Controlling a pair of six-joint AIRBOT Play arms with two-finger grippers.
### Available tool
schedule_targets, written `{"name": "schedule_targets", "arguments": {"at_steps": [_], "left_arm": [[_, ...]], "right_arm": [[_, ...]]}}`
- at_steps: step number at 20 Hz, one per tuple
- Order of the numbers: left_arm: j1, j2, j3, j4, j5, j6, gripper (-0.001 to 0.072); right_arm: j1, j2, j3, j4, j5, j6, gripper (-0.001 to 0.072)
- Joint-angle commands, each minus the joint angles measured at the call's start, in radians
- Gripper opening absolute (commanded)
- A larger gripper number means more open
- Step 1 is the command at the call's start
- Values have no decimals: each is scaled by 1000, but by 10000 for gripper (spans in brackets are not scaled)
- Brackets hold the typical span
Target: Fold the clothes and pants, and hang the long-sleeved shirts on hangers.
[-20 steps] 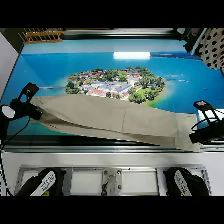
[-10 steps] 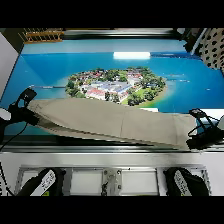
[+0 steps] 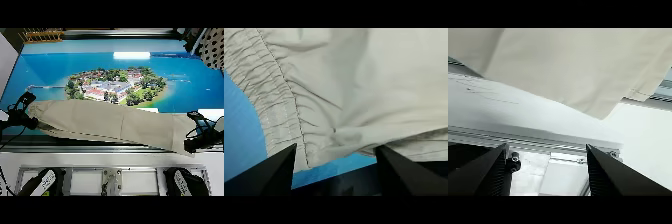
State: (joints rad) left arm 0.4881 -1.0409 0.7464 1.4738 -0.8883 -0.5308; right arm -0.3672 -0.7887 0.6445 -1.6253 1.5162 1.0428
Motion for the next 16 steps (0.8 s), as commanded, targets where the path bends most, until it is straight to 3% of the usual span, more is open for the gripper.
{"name": "schedule_targets", "arguments": {"at_steps": [1, 7, 10, 14, 16], "left_arm": [[14, 1, 26, -4, -29, -49, 509], [-38, 1, 182, -11, -114, -282, 509], [-98, 0, 185, -8, -132, -288, 509], [-92, 1, 100, 0, -291, -287, 512], [-66, 1, 92, -1, -356, -290, 646]], "right_arm": [[0, 1, 1, 5, -17, 40, 508], [-38, -18, 70, 28, -48, 121, 512], [-153, -32, 92, 112, -84, 119, 513], [-264, -32, 92, 151, -98, 108, 514], [-269, -32, 92, 167, -112, 106, 514]]}}
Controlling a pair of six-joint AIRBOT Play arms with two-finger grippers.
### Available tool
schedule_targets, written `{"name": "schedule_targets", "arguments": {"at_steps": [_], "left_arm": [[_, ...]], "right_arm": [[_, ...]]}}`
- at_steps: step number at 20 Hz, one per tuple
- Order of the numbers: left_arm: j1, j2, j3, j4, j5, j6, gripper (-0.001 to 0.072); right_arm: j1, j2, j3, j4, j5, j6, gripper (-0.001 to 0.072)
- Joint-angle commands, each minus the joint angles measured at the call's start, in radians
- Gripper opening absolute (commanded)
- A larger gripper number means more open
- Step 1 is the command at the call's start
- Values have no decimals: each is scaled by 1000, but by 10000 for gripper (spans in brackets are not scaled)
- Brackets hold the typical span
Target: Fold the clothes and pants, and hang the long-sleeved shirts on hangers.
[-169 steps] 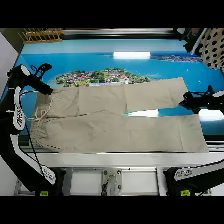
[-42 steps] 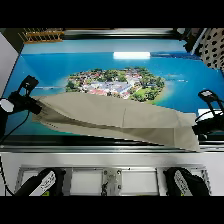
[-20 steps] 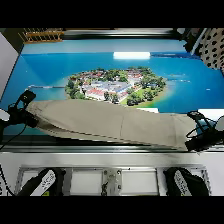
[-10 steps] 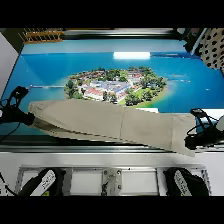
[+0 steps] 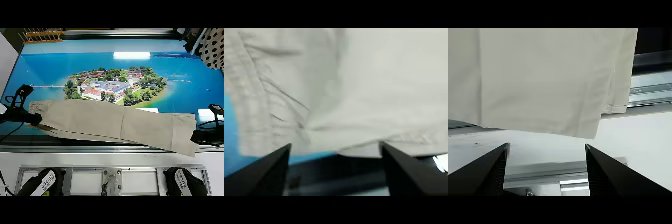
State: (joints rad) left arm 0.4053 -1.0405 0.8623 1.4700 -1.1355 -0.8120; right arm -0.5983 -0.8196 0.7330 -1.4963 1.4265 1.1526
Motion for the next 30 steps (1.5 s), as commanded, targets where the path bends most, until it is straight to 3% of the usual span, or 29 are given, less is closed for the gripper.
{"name": "schedule_targets", "arguments": {"at_steps": [1, 3, 6, 7, 8, 10, 11, 17, 20, 30], "left_arm": [[27, 0, -12, 2, -124, -18, 644], [37, 0, 34, -20, -120, -88, 644], [23, 0, 103, -207, -115, -154, 643], [5, 0, 117, -278, -109, -179, 597], [-17, 0, 126, -330, -101, -209, 469], [-82, 0, 128, -414, -82, -229, 91], [-120, 0, 126, -436, -68, -230, 7], [-389, -6, 127, -444, 81, -281, 7], [-470, -49, 127, -444, 101, -338, 7], [-569, -135, 127, -444, 92, -341, 7]], "right_arm": [[-38, -2, 3, 54, -39, -4, 514], [-47, -12, 4, 98, -68, -3, 514], [-126, -106, 4, 143, -70, -10, 515], [-171, -154, 4, 160, -70, -32, 521], [-218, -202, 6, 181, -77, -50, 524], [-320, -306, 24, 233, -86, -89, 616], [-367, -358, 43, 265, -86, -116, 616], [-451, -541, 122, 351, -132, -242, 609], [-447, -597, 143, 425, -146, -294, 468], [-421, -626, 153, 401, -171, -316, 467]]}}
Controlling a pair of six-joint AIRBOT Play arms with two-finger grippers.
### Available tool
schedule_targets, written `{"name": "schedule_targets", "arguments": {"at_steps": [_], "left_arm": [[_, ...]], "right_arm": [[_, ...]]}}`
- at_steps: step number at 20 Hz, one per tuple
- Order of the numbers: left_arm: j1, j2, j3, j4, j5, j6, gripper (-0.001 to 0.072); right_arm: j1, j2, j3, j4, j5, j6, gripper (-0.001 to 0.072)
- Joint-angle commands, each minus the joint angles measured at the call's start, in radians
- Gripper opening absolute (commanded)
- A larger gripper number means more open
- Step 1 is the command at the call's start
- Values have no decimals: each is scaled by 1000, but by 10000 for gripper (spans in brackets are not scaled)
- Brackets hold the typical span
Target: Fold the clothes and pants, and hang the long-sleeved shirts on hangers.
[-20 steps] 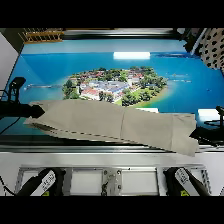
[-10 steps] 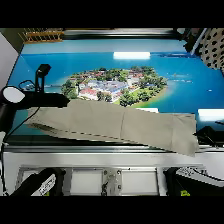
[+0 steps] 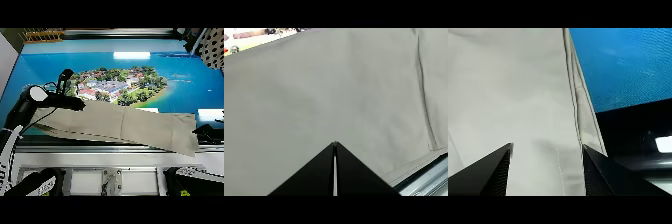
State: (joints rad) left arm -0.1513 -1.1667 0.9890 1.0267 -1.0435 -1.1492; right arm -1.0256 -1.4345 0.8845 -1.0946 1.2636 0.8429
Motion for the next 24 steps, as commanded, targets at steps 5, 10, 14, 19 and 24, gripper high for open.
{"name": "schedule_targets", "arguments": {"at_steps": [5, 10, 14, 19, 24], "left_arm": [[-7, -9, 1, -1, -2, -3, 8], [-7, -9, 1, -1, -3, -3, 7], [-7, -9, 1, -1, -3, -3, 7], [-7, -9, 1, -1, -3, -3, 7], [-7, -9, 0, -1, -4, -3, 7]], "right_arm": [[64, -41, 1, 0, -9, -6, 466], [75, -41, 4, -1, -10, -6, 184], [78, -29, 71, -1, 12, -6, 6], [92, -23, 132, -2, -16, -6, 5], [107, -27, 133, -68, -33, -5, 8]]}}
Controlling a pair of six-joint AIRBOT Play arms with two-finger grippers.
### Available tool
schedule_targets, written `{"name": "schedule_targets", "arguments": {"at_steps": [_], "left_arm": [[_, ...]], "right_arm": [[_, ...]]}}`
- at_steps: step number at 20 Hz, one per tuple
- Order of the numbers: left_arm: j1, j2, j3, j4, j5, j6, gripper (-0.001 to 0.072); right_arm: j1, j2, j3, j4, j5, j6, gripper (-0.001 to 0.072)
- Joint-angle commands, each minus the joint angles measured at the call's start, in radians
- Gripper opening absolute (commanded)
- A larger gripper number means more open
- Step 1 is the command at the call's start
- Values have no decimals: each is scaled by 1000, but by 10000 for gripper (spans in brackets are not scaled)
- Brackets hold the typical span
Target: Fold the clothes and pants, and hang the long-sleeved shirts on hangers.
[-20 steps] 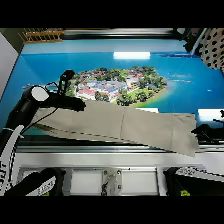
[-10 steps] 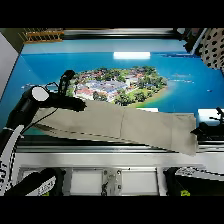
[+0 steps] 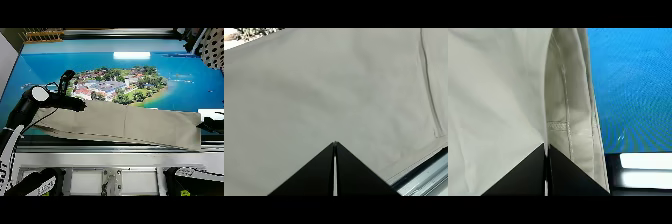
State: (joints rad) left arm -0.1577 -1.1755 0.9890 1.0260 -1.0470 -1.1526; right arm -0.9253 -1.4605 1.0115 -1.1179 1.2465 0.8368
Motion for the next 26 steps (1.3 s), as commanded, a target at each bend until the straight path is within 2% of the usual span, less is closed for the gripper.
{"name": "schedule_targets", "arguments": {"at_steps": [1, 2, 3, 4, 7, 12, 14, 17, 26], "left_arm": [[-1, 0, 0, 0, 0, 0, 7], [-1, 0, 0, 0, 0, 0, 7], [-1, 0, 1, 0, 0, 0, 7], [-1, 0, 0, 0, 0, 0, 7], [-3, 0, 0, -1, 0, 0, 7], [-3, 0, 0, -1, 0, 0, 7], [-3, 0, 0, -1, 0, 0, 7], [-3, 0, 0, -2, 0, 0, 7], [-3, 0, 0, -2, 12, 0, 7]], "right_arm": [[6, 0, 6, -49, -13, 6, 21], [6, 0, 11, -49, -5, 8, 109], [5, -1, 23, -49, 8, 8, 340], [3, -1, 40, -53, 15, 8, 444], [-19, -16, 98, -72, 34, 8, 444], [-110, -152, 126, -86, 174, -3, 450], [-137, -196, 126, -82, 201, -25, 515], [-148, -235, 126, -76, 202, -45, 513], [-134, -343, 122, 104, 265, -55, 509]]}}
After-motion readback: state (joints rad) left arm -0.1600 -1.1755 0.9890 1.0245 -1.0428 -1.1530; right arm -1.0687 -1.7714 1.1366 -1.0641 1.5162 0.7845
